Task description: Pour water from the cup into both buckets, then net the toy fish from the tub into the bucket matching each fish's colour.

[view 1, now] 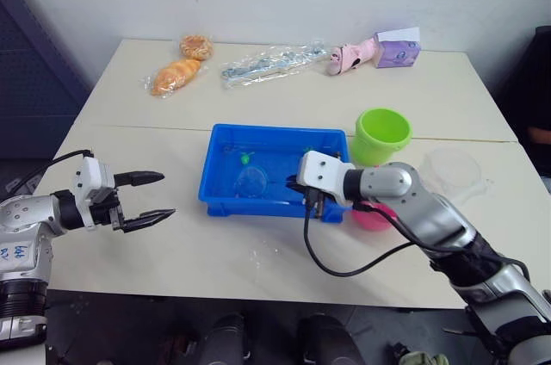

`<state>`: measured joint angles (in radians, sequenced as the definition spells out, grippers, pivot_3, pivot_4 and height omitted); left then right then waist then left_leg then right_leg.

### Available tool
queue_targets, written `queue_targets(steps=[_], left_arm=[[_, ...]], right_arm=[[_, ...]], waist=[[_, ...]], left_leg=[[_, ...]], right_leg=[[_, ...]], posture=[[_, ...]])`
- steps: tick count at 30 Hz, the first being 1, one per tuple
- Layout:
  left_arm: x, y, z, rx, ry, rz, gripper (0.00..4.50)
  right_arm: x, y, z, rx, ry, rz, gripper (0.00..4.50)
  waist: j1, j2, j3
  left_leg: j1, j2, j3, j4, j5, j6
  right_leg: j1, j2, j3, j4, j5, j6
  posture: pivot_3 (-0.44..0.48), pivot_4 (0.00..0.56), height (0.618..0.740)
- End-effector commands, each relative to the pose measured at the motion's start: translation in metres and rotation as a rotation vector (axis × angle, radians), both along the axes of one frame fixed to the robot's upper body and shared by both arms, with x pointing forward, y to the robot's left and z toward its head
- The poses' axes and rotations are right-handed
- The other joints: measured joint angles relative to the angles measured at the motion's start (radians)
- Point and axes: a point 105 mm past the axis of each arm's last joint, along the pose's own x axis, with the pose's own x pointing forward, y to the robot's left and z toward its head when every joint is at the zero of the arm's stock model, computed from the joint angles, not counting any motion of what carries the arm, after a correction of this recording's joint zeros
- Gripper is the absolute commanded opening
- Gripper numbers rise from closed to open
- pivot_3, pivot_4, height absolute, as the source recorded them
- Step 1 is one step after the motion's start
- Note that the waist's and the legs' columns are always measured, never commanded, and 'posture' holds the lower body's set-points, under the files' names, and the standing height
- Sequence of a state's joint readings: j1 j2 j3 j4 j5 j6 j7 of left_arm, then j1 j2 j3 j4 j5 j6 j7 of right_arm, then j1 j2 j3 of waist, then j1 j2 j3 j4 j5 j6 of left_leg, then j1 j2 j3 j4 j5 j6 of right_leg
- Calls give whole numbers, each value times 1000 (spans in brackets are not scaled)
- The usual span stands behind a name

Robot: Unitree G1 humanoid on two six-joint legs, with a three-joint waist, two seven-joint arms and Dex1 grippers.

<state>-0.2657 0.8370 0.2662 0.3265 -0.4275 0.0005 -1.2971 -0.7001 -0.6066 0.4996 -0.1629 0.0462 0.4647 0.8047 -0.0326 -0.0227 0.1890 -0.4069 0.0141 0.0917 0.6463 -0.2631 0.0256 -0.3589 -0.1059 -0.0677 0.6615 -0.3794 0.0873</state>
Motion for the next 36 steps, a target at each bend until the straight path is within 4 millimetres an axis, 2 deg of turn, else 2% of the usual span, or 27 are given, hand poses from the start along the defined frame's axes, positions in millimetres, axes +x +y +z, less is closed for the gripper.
queue_targets(steps=[1,7,11,28,36], left_arm=[[0,-4,13,19,-46,-23,4365],[-1,-15,14,24,-36,-75,4365],[1,-22,16,38,-23,-111,4365],[19,-35,14,79,-8,-188,4365],[21,-39,8,61,-16,-185,4365]], right_arm=[[3,9,1,-74,-44,55,0],[0,17,-10,-140,-12,145,0],[-6,12,-11,-146,44,203,0],[-4,0,26,187,235,136,0],[-2,-13,28,229,270,69,0]], waist=[[-1,0,0],[-2,0,0],[-2,0,0],[-5,0,0],[-2,0,0]], left_leg=[[0,0,0,0,0,0],[0,0,0,0,-1,-1],[0,0,0,0,-1,-1],[0,0,0,0,-1,-1],[0,0,0,0,-1,-1]], right_leg=[[0,0,0,0,0,0],[0,0,0,0,0,0],[0,0,0,1,0,0],[0,1,-1,1,0,0],[0,0,-1,0,0,0]], posture=[[0,150,740],[0,150,740],[0,150,740],[0,150,740],[0,150,740]])
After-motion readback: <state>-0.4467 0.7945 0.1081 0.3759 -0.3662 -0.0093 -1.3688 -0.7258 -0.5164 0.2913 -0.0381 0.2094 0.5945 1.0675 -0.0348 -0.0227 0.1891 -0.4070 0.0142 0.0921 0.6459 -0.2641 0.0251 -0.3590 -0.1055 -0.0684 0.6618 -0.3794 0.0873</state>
